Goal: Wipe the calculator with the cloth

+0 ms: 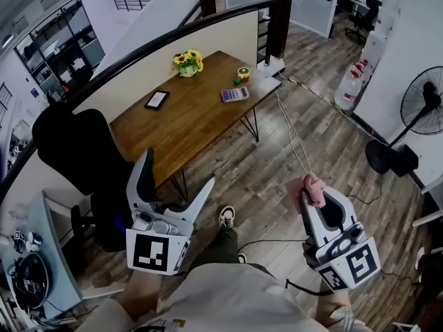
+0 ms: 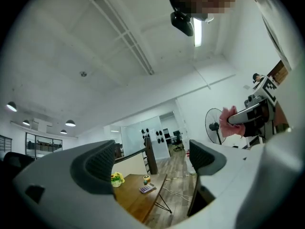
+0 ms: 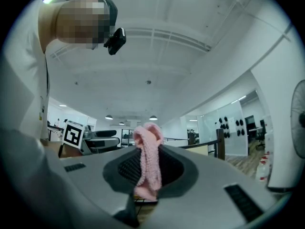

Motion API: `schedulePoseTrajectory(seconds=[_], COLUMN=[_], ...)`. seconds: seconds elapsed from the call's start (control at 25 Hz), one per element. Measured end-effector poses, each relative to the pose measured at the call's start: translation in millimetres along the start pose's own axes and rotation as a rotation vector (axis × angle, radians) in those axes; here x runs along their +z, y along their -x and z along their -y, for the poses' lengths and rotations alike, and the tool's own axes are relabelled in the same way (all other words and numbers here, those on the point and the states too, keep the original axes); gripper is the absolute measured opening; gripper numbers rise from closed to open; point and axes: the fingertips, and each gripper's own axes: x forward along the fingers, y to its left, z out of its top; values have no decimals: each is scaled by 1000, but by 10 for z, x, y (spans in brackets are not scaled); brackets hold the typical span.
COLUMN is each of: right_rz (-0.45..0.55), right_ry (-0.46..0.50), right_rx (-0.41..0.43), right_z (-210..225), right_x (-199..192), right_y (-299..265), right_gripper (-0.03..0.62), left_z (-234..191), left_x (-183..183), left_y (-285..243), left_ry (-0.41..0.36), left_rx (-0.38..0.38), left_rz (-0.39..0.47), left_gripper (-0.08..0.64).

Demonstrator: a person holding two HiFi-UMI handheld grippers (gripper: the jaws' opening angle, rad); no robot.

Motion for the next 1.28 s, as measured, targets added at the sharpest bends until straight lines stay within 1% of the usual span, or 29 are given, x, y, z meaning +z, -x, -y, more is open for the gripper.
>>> schedulePoseTrajectory(seconds=[0.16,0.28,0.48,0.6,0.76,0.88,1.08,1.2,1.28], right_rz=[-11,-21,-49,-61,-98,-122,-136,-156,-163], right_ry=[-2,0,-9,-13,-18,-31,-92,-95,-98], right_rx=[-2,-9,-21,-20,-21,-25,-20,-15,-14], right_z=[132,288,588,781,1074,1303,1654,1834,1947], right_x=[-50,-85,-200,-244,-335,-387,-494,-562,-610], right_y=[-161,-304,-641,-913,-1376,-1759,-2503,-2979,-3271], right_gripper=[64,64,65,65,66,66,66,66,66], left_z=[-20,-51,-126,-223,-404,-553,-869,-1098,-1262], left_x=[-139,-229,-494,-635,-835,-977,-1291,-1484,-1602], left_y=[-178,-388,-776,-1071,-1540,-1938,-2617,-2994,-3219], left_ry=[5,8,59,61,64,68,72,52,30], left_rx=[-13,-26,-48,-58,-73,-97,-138,-159,-156], left_rz=[-23,-25,-83,-93,-115,-134,-163,-182,-189], left_gripper=[462,463,462,462,463,463,463,463,463])
